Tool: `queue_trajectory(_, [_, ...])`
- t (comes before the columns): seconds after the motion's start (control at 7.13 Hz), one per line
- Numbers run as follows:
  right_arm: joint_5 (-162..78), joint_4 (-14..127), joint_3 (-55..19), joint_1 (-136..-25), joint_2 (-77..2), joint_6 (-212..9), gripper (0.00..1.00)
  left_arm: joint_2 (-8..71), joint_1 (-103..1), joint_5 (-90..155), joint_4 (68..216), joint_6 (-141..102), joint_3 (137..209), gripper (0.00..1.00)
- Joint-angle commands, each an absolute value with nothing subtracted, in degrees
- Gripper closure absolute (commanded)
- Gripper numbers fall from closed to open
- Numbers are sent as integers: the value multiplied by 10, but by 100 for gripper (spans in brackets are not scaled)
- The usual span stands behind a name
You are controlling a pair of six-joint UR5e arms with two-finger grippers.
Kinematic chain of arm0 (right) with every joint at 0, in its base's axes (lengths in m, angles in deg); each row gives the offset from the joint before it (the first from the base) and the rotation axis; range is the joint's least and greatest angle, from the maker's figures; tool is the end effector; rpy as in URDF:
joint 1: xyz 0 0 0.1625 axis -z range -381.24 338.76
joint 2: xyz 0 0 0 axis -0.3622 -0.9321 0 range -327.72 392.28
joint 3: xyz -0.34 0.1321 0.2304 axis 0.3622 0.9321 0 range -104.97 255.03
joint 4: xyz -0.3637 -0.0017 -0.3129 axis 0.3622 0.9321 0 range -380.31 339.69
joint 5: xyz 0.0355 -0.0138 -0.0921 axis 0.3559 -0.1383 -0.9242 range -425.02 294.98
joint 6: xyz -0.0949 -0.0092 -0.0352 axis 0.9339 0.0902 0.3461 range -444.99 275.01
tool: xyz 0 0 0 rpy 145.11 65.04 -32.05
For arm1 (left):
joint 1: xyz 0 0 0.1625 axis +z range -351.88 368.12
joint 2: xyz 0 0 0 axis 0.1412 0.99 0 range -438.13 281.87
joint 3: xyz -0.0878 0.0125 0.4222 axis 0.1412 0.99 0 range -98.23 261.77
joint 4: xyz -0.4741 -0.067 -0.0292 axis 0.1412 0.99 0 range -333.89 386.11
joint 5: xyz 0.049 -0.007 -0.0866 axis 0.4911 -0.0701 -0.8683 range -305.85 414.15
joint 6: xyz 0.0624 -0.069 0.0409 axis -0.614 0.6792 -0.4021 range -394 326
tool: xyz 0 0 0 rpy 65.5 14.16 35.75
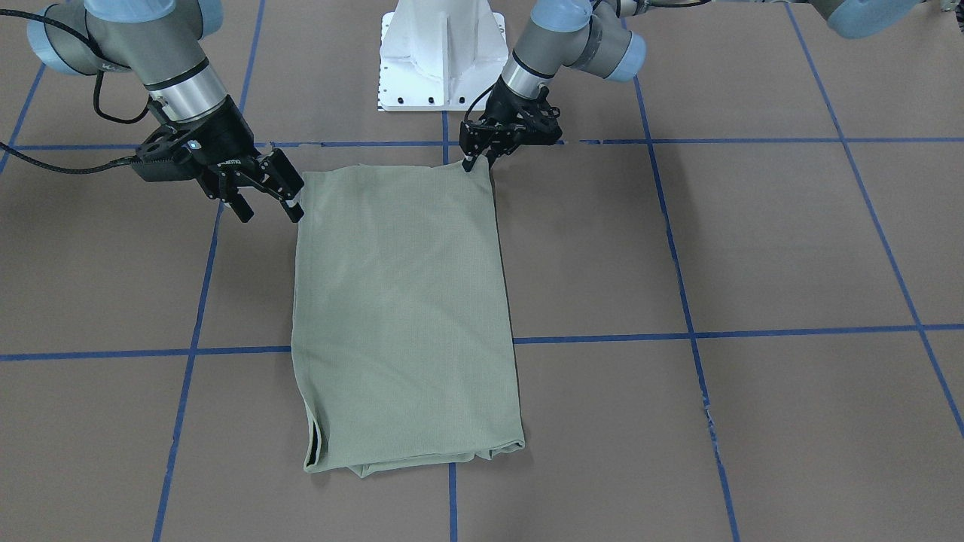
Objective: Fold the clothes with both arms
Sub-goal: 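Lower the left gripper at one near corner while the right gripper approaches the other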
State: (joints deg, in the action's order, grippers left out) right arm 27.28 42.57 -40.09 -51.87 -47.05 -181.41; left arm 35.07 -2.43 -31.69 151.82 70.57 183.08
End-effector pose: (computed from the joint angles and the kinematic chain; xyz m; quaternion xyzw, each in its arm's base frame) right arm -0.4413 -0.4116 0.2743 0.0927 -0.5137 0.2611 0.8120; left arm 0.6416 -0.2625 0.2383 0.0095 0.5755 -0.1981 0.7934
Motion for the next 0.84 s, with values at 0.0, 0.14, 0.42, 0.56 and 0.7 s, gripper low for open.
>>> queue_trajectory(0.0, [214,493,-410,-457,-428,-1929,6,351,-27,-308,1518,702,1839,100])
queue_trajectory(0.14, [199,573,-412,-423,-395,-1980,6,351,-30,-308,1519,702,1842,100])
queue_trajectory(0.42, [132,616,-402,-353,-394,-2008,6,352,-30,-308,1519,702,1847,100])
queue_trajectory(0.56, [108,638,-393,-330,-395,-2021,3,352,-30,-308,1519,702,1848,100])
queue_trajectory(0.7, [87,648,-388,-317,-400,-2021,1,351,-30,-308,1523,702,1848,100])
